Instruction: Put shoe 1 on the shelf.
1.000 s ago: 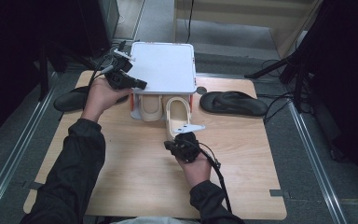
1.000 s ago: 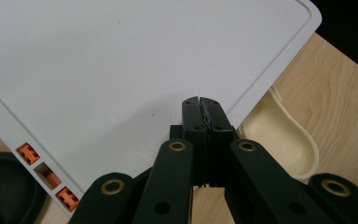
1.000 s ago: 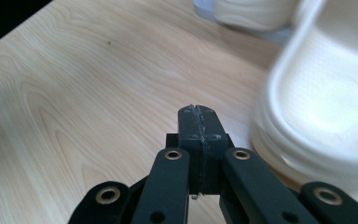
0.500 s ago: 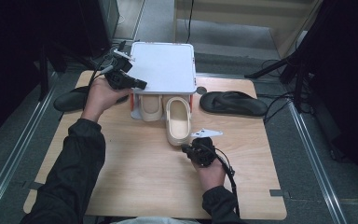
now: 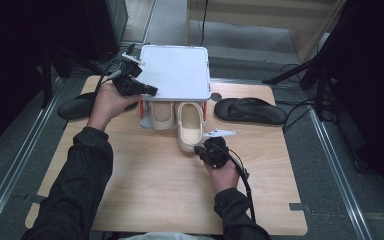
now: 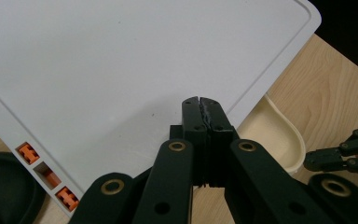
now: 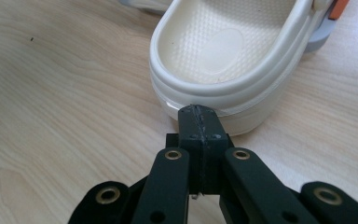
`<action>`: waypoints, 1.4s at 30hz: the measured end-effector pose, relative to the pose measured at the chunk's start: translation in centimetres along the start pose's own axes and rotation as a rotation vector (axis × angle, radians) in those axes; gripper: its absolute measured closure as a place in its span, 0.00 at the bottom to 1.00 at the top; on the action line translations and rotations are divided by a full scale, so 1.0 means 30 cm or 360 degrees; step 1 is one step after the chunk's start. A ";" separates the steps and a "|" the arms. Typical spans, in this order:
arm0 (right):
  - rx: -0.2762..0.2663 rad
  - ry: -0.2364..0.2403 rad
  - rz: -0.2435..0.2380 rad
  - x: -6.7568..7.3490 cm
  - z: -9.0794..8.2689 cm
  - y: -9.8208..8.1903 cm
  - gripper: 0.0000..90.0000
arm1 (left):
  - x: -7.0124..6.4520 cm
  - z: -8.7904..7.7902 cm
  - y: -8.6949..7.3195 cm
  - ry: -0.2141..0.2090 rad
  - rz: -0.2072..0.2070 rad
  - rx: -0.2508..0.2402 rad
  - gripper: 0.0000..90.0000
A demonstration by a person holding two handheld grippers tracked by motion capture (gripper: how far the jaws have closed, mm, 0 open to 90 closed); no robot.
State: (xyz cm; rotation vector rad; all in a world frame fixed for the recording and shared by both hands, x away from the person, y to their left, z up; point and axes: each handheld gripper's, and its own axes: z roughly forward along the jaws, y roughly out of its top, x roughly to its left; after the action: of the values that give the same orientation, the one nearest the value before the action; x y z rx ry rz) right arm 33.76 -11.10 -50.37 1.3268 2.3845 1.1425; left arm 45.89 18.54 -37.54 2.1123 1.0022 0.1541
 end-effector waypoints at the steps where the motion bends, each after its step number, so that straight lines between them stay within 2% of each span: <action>1: 0.0008 -0.0001 -0.0007 -0.001 0.007 0.008 1.00 | 0.000 0.001 0.000 0.0000 -0.0006 -0.0005 1.00; 5: 0.0007 0.0024 0.0004 -0.008 0.039 0.042 1.00 | 0.001 0.000 -0.001 0.0000 -0.0004 -0.0005 1.00; 8: 0.0020 -0.0013 -0.0024 -0.005 0.061 0.071 1.00 | -0.001 0.000 0.000 0.0002 0.0001 0.0000 1.00; 13: 0.0020 -0.0013 0.0007 -0.015 0.104 0.111 1.00 | 0.000 0.000 0.000 0.0001 0.0000 0.0000 1.00; 17: 0.0025 -0.0062 -0.0009 -0.020 0.132 0.153 1.00 | 0.001 0.000 -0.001 0.0001 -0.0008 -0.0009 1.00; 20: 0.0037 -0.0099 0.0006 -0.032 0.154 0.182 1.00 | -0.001 0.001 0.000 0.0006 -0.0006 -0.0007 1.00; 27: 0.0012 -0.0114 0.0068 -0.048 0.196 0.214 1.00 | -0.001 0.001 0.000 0.0005 -0.0008 -0.0008 1.00; 30: 0.0005 -0.0124 0.0072 -0.047 0.206 0.223 1.00 | -0.001 0.000 0.000 0.0008 0.0004 -0.0002 1.00; 35: -0.0008 -0.0113 0.0069 -0.050 0.199 0.215 1.00 | -0.005 0.001 0.000 0.0015 0.0009 -0.0016 1.00; 38: -0.0046 -0.0085 0.0074 -0.048 0.178 0.206 1.00 | -0.003 0.000 0.001 0.0009 0.0002 -0.0018 0.98; 42: -0.0063 -0.0043 0.0042 -0.038 0.140 0.188 1.00 | 0.002 -0.008 0.001 -0.0003 -0.0025 -0.0017 0.93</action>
State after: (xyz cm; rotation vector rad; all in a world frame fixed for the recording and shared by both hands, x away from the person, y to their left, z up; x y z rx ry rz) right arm 40.13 -8.05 -49.54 1.3563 2.3203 1.1649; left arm 45.85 18.71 -37.37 2.0940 1.0141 0.1493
